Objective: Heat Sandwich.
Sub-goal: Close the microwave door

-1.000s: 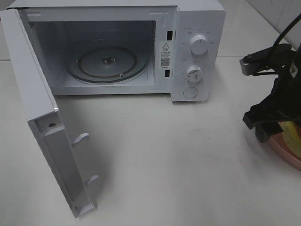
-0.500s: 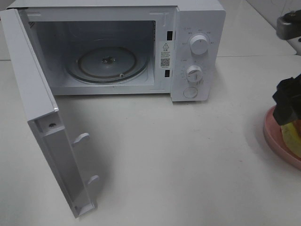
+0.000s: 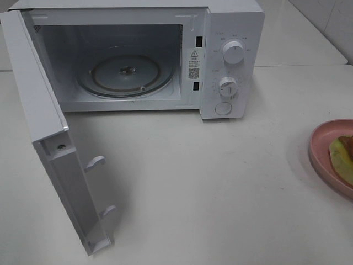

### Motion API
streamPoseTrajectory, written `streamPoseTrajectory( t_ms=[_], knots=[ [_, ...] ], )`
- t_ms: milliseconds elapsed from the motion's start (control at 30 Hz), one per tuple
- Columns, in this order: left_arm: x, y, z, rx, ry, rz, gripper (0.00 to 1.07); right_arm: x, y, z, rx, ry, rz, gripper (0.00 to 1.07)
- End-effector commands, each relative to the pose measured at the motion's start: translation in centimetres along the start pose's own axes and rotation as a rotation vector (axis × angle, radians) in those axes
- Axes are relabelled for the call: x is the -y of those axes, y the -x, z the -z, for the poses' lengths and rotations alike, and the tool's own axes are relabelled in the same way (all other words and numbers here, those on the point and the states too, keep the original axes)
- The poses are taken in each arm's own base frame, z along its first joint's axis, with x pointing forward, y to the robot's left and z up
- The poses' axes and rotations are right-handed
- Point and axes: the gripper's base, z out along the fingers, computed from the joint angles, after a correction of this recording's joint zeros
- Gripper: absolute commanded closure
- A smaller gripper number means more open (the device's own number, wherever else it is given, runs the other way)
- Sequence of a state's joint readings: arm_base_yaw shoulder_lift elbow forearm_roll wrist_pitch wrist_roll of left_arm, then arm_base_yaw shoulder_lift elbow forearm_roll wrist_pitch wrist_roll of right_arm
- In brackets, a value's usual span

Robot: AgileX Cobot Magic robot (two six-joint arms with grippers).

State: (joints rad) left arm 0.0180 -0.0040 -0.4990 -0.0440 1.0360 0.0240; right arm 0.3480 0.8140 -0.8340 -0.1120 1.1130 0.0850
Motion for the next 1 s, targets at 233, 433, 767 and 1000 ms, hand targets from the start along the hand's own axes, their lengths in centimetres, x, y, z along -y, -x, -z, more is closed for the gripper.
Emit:
streamPoseTrajectory(
  t_ms=[233, 433, 767, 1000],
  knots=[
    [0.0, -0.2, 0.2, 0.023, 0.002, 0.001, 0.04, 0.4, -4.8, 1.8, 0.096, 0.000, -0.003, 0.31],
    [0.0, -0.2, 0.2, 0.023, 0.002, 0.001, 0.04, 0.7, -8.3, 1.3, 0.162, -0.008, -0.021, 0.31],
    [0.0, -0.2, 0.2, 0.023, 0.002, 0.001, 0.04, 0.9, -11.2, 0.6, 0.265, -0.072, -0.160, 0.31],
    [0.0, -0.2, 0.2, 0.023, 0.002, 0.001, 0.04, 0.2, -12.5, 1.4, 0.450, -0.076, -0.265, 0.31]
  ],
)
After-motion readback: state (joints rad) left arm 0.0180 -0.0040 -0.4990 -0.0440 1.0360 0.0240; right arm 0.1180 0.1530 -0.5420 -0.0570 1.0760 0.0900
